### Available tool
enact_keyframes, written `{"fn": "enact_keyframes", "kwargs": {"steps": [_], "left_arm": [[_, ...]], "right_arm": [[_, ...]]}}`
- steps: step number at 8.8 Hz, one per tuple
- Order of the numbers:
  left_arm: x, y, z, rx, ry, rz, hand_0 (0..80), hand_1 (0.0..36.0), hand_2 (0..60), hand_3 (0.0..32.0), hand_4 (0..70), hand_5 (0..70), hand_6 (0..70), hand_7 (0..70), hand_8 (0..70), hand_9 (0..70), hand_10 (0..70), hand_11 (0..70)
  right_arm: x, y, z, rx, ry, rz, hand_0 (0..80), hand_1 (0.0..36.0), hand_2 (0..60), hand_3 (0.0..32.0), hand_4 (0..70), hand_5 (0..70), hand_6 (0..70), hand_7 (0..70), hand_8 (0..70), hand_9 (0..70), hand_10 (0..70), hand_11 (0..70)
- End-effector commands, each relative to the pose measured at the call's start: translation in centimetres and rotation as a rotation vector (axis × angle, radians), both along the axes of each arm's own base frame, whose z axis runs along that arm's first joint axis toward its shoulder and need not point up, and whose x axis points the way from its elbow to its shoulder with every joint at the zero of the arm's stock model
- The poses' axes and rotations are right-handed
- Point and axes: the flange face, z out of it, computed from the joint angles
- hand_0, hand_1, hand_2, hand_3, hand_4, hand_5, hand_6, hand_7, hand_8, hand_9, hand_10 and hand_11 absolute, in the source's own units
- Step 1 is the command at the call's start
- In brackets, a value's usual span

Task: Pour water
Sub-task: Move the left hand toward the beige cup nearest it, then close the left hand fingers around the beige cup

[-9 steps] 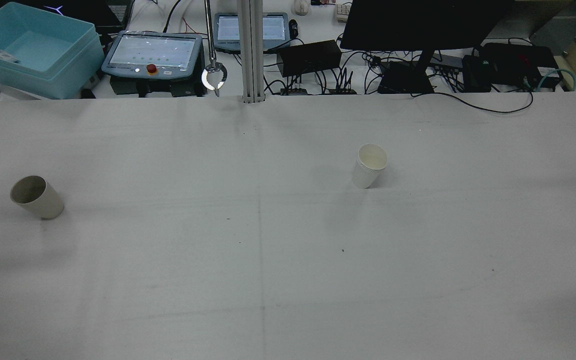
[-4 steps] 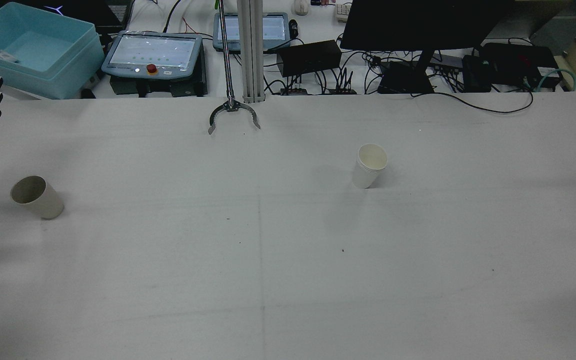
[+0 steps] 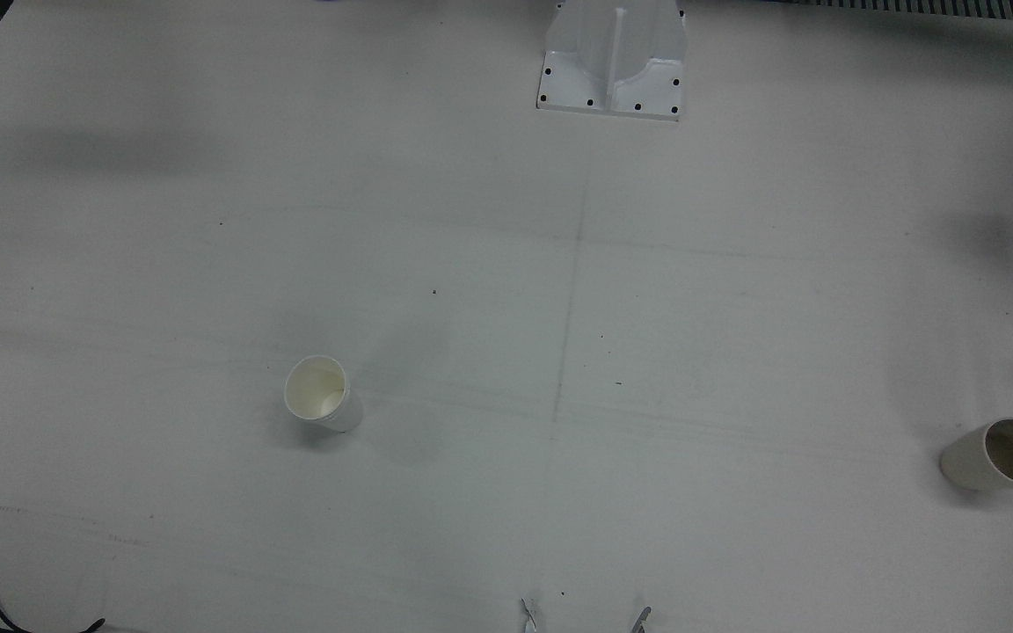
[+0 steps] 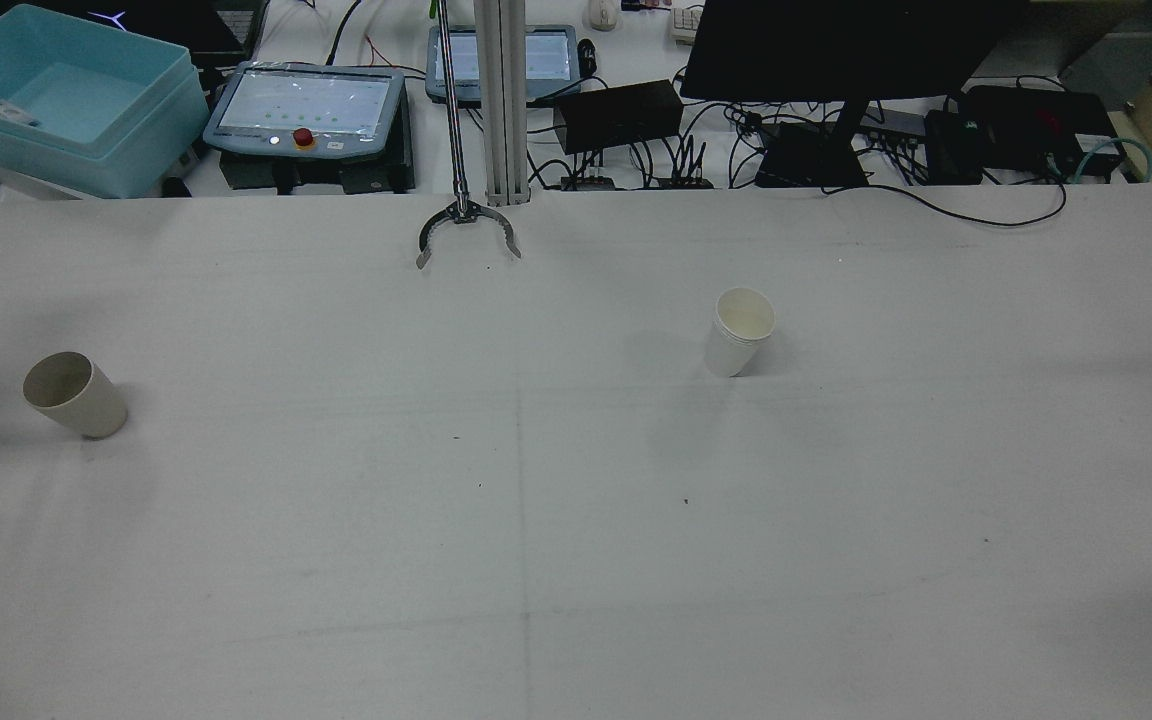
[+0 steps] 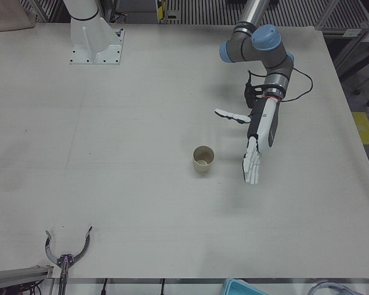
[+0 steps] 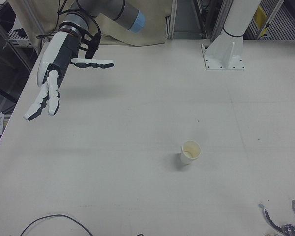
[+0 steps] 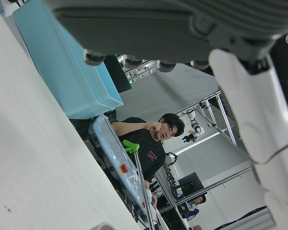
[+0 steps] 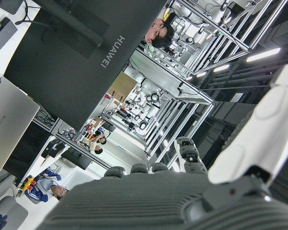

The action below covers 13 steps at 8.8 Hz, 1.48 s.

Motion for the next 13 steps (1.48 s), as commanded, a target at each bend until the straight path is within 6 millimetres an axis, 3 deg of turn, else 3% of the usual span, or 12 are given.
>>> {"fn": "enact_keyframes", "kwargs": {"steps": [1,3,6,10,11,13], "left_arm": [[5.2,1.3,2.7,0.07,-0.063,0.078,47.7,11.3,0.0,17.8,0.0,0.0,0.0,0.0,0.0,1.3,0.0,0.7],[6.2,0.1,5.6,0.054,-0.058,0.083,47.3,10.9,0.0,15.4,0.0,0.0,0.0,0.0,0.0,1.2,0.0,1.1],[6.6,-0.3,8.0,0.044,-0.069,0.084,47.8,11.9,0.0,11.4,0.8,0.0,0.0,0.0,0.0,0.5,0.0,1.7],[8.5,-1.8,7.1,0.042,-0.019,0.109,47.6,11.9,0.0,10.8,1.8,0.0,0.0,0.5,0.0,0.1,0.5,2.4],[8.6,-1.6,7.4,0.013,0.03,0.13,47.9,12.0,0.0,10.4,2.8,0.0,0.0,1.6,0.0,0.2,0.7,2.7],[11.2,-0.5,7.6,-0.011,0.077,0.189,48.5,13.0,0.0,9.6,3.7,0.0,0.0,2.9,0.0,0.0,1.0,3.2]], "right_arm": [[-0.1,0.0,0.0,-0.002,0.005,-0.003,41.6,7.6,2.0,0.0,0.8,2.4,0.0,0.0,0.0,0.0,0.0,0.0],[0.1,0.0,0.1,-0.004,0.003,0.0,41.5,7.4,1.9,0.0,1.3,2.7,0.0,0.0,0.0,0.0,0.0,0.0],[-0.4,-0.1,-0.1,-0.001,0.005,-0.009,41.7,7.6,2.2,0.0,1.3,2.7,0.0,0.0,0.0,0.0,0.0,0.0],[-0.5,-0.1,0.1,-0.004,0.006,-0.012,41.7,7.6,2.4,0.0,1.9,2.8,0.0,0.0,0.0,0.0,0.0,0.0],[-0.5,-0.1,0.1,-0.004,0.006,-0.012,41.7,7.6,2.2,0.0,1.8,3.0,0.0,0.0,0.0,0.0,0.0,0.0],[-1.3,-0.2,0.0,-0.003,0.015,-0.029,41.5,7.4,2.2,0.0,2.0,2.8,0.0,0.0,0.0,0.0,0.0,0.0]]}}
